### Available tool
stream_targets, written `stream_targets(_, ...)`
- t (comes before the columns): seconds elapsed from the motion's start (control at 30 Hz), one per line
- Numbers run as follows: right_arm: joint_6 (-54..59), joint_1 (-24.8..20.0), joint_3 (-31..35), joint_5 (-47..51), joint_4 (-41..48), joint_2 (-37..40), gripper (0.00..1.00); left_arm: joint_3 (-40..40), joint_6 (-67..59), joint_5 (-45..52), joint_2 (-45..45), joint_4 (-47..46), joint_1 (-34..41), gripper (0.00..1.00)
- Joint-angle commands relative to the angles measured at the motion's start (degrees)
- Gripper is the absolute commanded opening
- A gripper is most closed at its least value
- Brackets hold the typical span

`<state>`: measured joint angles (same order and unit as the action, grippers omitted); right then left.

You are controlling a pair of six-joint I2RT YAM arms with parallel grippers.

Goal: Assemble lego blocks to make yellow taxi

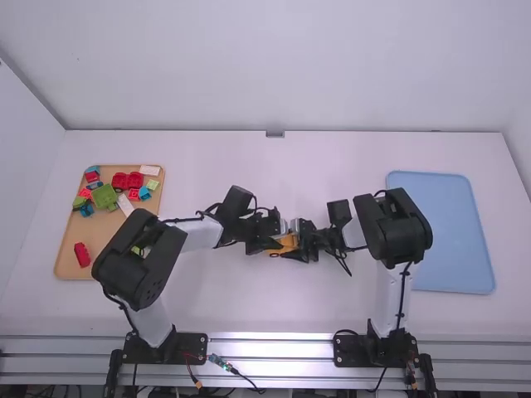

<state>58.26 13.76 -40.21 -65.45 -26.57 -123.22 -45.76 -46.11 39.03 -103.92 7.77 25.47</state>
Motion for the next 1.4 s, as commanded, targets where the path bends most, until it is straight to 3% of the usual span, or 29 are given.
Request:
stream_targets(0.0,-0.90,1.31,-0.26,-1.73,-0.04,-0.96,0.51,1.46,-0.48,-3.69,-2.75,-1.31,2.60,0.22)
stream_targets(0.17,-1.03,1.29,-0.26,-1.57,-0.04,-0.96,0.51,1.46,-0.42,-3.50,-2.75,-0.76,2.21,0.34)
stream_targets(0.33,-1.03,1.29,-0.26,-1.57,-0.02,-0.96,0.51,1.46,-0.22,-1.57,-2.69,0.24,2.38,0.35)
stream_targets(0.43,-1.05,1.29,-0.26,-1.55,-0.02,-0.96,0.51,1.46,-0.22,-1.14,-2.69,0.52,2.05,0.49)
stream_targets(0.57,-1.03,1.29,-0.26,-1.42,-0.02,-0.96,0.51,1.44,-0.24,-0.94,-2.58,0.90,1.97,0.61)
stream_targets(0.67,-1.07,1.29,-0.26,-1.09,0.00,-0.96,0.51,1.46,0.26,-0.92,-2.01,1.29,1.46,0.64)
stream_targets(1.1,-1.09,1.29,-0.26,-0.74,0.22,-0.96,0.51,2.25,-0.87,-0.28,2.29,-0.90,-1.07,0.61)
stream_targets(1.37,-1.05,1.29,-0.26,-0.72,0.39,-0.96,0.50,4.83,-2.34,7.02,4.37,0.09,-6.38,0.62)
